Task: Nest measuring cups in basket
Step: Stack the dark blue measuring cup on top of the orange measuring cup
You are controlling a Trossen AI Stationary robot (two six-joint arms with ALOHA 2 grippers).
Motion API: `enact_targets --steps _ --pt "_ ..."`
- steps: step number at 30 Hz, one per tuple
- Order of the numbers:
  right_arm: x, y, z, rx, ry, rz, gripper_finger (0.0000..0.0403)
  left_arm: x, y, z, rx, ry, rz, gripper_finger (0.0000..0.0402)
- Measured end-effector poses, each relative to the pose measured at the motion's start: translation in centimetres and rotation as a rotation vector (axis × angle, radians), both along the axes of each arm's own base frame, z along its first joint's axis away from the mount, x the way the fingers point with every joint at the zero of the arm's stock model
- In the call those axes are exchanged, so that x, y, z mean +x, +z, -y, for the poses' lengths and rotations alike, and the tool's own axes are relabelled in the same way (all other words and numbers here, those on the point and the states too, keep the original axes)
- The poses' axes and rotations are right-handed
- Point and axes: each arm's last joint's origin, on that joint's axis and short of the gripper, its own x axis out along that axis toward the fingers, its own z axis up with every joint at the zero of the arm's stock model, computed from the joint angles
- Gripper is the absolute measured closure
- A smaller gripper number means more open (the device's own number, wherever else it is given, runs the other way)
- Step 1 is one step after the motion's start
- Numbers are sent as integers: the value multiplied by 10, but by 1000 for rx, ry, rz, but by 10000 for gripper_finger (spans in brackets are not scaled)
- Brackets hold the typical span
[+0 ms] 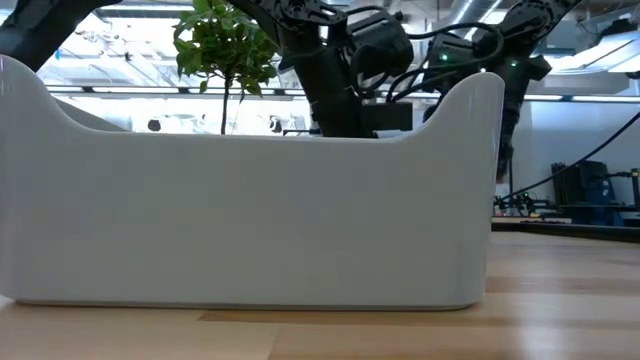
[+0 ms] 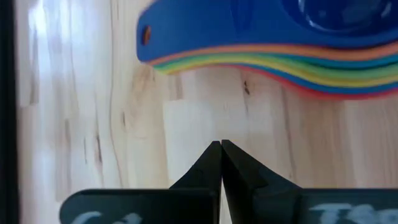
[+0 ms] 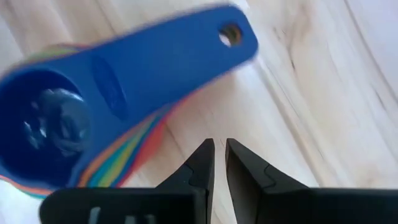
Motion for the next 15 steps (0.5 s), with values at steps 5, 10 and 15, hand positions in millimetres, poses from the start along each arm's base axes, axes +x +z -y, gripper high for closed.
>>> enact_targets --steps 5,10,15 --pt "-2 -1 -7 48 -7 -25 337 2 1 1 -21 0 35 401" --pt "5 0 -23 103 32 24 337 7 3 2 -49 -43 79 401" --pt "15 4 -41 125 73 111 337 8 4 5 -90 -87 91 401"
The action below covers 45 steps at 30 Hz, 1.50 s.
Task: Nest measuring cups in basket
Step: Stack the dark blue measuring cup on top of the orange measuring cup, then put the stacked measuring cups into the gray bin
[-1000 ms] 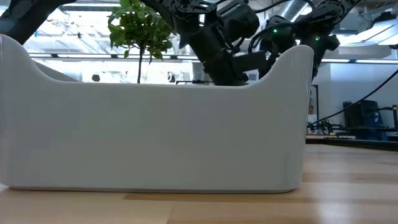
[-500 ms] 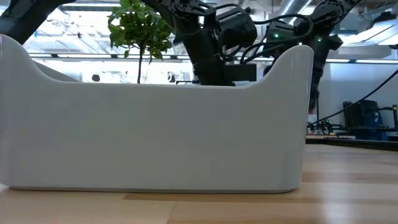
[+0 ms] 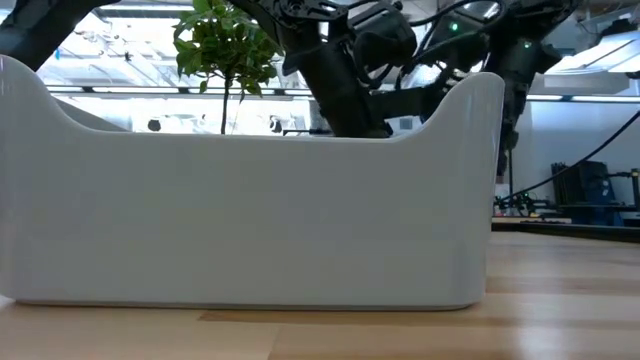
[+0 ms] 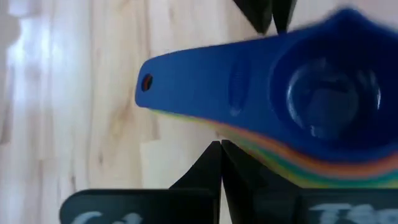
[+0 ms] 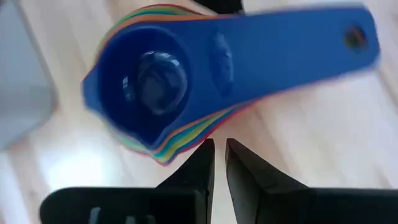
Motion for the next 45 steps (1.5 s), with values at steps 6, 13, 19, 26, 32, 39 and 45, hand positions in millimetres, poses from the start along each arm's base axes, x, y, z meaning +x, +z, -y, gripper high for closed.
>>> enact_targets --steps 6,13,19,26,32,39,45 --pt "3 1 -17 39 -5 21 337 -1 -1 13 0 -34 -17 401" --pt "5 3 -36 82 0 51 337 -1 -1 27 24 -96 -26 402" --pt "1 1 -44 94 3 -1 337 -4 -1 23 181 -47 -70 401" --pt "-15 4 -45 196 19 -117 337 -25 0 15 487 94 -288 401" --pt "-37 20 -51 365 0 -223 337 -54 10 9 677 285 -443 401" --pt "-69 43 -82 425 -137 -273 337 -96 26 5 841 542 -546 402" --pt "-92 56 -132 348 -373 -31 337 -108 37 4 877 628 -433 401"
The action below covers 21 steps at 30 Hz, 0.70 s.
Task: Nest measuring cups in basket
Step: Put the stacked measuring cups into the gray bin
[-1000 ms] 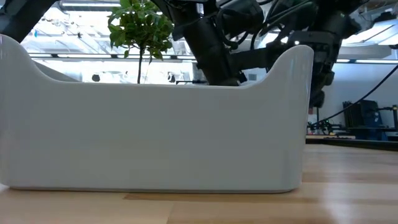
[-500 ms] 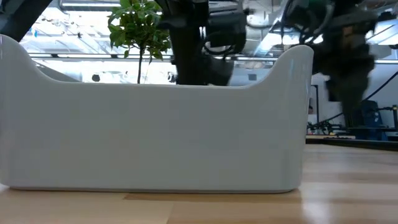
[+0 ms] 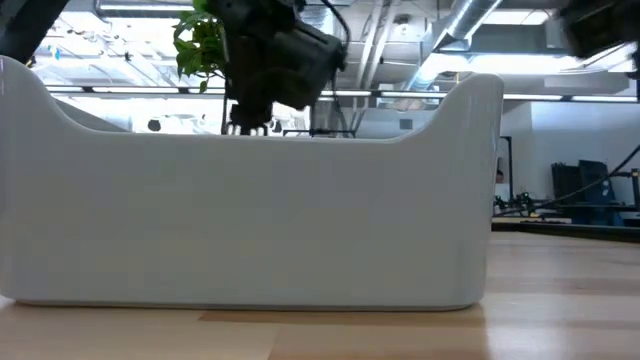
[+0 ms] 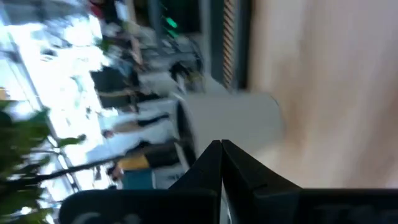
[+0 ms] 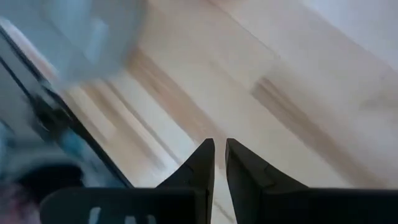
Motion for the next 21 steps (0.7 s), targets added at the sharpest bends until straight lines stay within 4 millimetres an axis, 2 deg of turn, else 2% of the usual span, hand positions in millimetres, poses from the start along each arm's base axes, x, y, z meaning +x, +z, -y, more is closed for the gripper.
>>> enact_targets --steps 5,9,12,16,18,21 --pt "-30 -4 -44 -64 -269 263 337 -21 15 -5 66 1 44 401" --pt "-46 -24 -71 -120 -445 517 337 -61 31 -8 73 32 129 401" --pt "-40 -49 -83 -160 -508 576 337 -100 41 -6 43 82 252 401" --pt "-21 -79 -90 -237 -537 566 337 -140 41 2 -33 130 386 401" --pt "-11 -90 -91 -245 -570 563 337 -154 39 7 -78 132 444 401" --pt "1 -102 -87 -284 -604 553 337 -163 32 15 -136 107 528 401"
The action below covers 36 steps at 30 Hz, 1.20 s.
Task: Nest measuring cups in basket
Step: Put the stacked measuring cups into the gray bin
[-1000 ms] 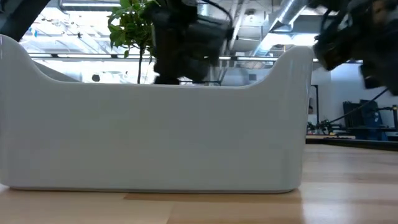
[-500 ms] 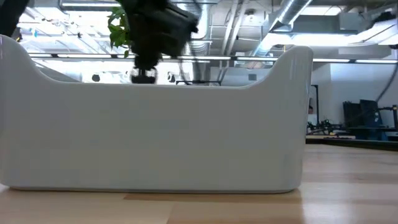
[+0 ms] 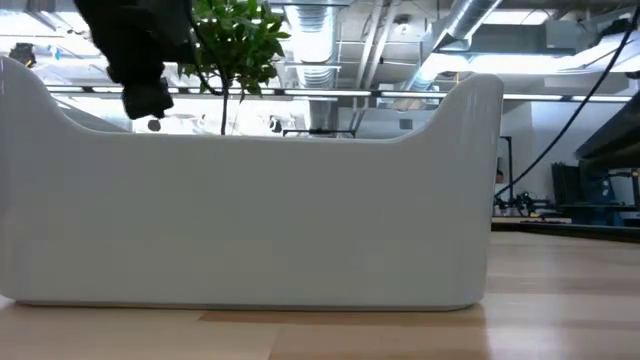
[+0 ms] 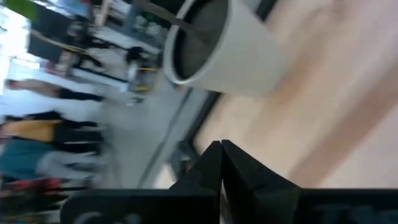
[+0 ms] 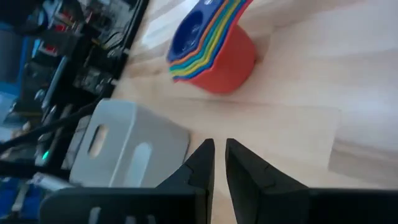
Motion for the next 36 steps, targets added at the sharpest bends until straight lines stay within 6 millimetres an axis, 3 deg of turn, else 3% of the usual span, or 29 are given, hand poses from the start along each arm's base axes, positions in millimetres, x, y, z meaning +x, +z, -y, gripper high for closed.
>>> enact_targets --steps 7,15,19,23,28,36 --pt "21 -9 8 34 -82 20 337 -5 -18 16 -18 -120 23 401" --pt "23 -5 29 64 -131 -4 322 -8 -29 17 -6 -126 0 401" --pt "16 7 44 81 -136 12 271 -9 -30 17 -16 -134 -20 402" --pt "12 15 59 104 -152 34 189 -9 -30 17 -15 -142 -33 401" --pt "22 9 70 228 -214 112 105 -8 -30 17 -18 -142 -19 401" --pt "48 -17 83 243 -332 181 82 -3 -31 18 -23 -172 -13 402"
